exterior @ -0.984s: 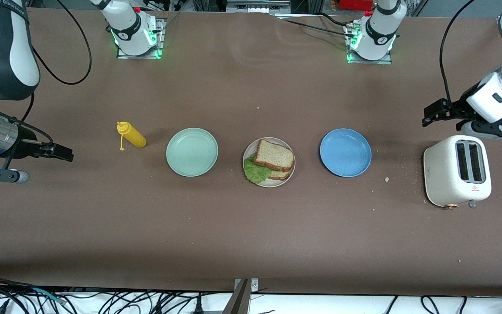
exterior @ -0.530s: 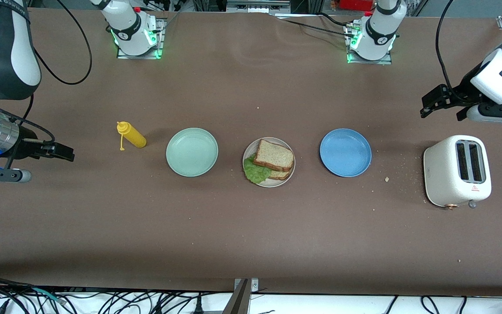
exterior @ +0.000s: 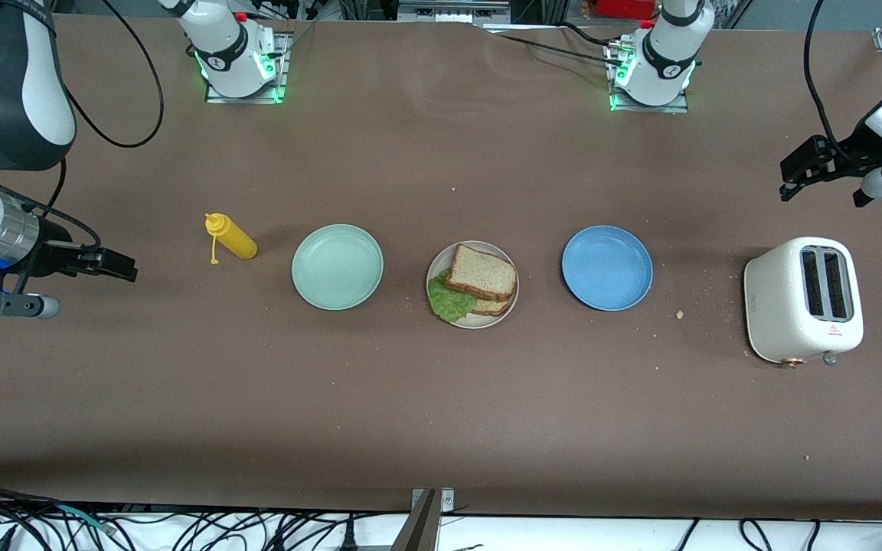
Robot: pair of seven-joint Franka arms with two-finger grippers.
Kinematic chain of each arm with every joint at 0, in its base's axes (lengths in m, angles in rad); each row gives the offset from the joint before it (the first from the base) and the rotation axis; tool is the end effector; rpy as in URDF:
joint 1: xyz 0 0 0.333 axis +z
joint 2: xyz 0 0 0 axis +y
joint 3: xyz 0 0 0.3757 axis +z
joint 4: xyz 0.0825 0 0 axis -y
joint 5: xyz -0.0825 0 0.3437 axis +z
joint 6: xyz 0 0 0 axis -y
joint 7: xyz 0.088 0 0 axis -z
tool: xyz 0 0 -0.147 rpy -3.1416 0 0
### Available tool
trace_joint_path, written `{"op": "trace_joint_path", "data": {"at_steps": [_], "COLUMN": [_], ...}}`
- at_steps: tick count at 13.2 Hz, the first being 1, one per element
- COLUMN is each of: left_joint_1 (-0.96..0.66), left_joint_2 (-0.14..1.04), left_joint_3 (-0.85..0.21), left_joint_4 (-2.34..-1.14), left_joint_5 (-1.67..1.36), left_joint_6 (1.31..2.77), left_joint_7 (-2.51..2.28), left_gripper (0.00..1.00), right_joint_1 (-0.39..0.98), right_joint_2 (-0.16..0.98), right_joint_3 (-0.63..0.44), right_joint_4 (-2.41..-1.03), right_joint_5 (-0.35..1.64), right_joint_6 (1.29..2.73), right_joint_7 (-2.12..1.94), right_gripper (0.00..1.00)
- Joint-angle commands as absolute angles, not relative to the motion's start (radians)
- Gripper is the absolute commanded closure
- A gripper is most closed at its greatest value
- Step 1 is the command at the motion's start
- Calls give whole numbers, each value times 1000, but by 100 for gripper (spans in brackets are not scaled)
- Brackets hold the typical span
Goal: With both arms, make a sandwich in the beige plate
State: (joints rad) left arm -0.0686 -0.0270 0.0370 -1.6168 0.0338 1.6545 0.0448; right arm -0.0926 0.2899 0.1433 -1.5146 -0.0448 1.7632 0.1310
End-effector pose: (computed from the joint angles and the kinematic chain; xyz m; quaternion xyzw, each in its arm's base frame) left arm 0.5148 -0.0113 0.6458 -0.9986 0.0390 -0.0322 0.0166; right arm 0.6213 0.0144 0.5211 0.9991 -0.0380 -0.0189 0.0032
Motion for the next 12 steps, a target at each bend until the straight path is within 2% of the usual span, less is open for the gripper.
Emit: {"op": "trace_joint_path", "data": {"at_steps": [1, 12], "left_joint_1": [-15, -21], "left_joint_2": [-8, -12], "left_joint_3": [38, 28], "left_joint_4": [-1585, -1589], "left_joint_5": [23, -6], "left_joint_6": [1641, 1681], "left_joint_7": [83, 81], "left_gripper": [0, 0], "right_joint_1": [-94, -83], "right_joint_2": [166, 179], "right_joint_3": [146, 144], "right_joint_4": [-1696, -1654], "right_joint_5": [-35, -43], "right_joint_6": [1868, 1861], "right_joint_7": [147, 176], "right_gripper": [0, 0]}}
